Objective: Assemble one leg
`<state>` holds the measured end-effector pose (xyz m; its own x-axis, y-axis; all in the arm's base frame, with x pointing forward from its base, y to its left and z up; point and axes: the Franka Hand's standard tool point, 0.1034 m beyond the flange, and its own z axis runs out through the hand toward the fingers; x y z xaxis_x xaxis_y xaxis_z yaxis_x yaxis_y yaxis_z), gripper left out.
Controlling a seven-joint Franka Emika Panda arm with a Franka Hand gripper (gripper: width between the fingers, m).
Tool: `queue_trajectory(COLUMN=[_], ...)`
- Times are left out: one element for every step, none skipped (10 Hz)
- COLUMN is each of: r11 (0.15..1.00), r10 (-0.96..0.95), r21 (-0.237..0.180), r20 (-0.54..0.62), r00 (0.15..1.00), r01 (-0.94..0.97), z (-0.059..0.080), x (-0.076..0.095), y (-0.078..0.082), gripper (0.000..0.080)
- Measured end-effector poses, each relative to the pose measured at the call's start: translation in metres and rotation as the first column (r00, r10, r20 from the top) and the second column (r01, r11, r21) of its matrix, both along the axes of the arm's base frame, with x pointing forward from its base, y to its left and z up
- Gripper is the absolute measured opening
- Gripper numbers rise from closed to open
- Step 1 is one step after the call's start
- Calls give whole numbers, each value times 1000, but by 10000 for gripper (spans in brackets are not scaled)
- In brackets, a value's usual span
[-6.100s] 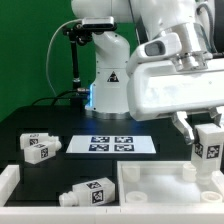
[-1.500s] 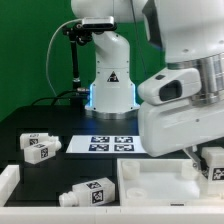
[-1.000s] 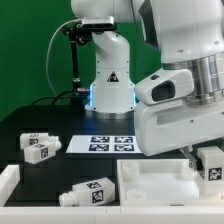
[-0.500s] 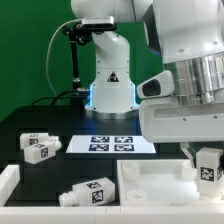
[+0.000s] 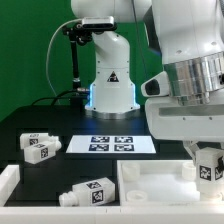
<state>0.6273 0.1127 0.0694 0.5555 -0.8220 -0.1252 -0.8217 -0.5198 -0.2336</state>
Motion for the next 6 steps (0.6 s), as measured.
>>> queue_trajectory(r11=[999,1000,997,983,931,835], r10=[-31,6,73,184,363,549], r21=[14,9,-2,-22,-59,-112], r20=[0,8,25,51,76,81], r00=[1000,1000,997,982,929,832], r01=[31,-6,-73,-183,-359,-539], z=[0,0,0,0,2,5], x=[0,0,0,1,3,6], y=[0,1,0,-3,-3,1], gripper=[297,297,392,527,527,624])
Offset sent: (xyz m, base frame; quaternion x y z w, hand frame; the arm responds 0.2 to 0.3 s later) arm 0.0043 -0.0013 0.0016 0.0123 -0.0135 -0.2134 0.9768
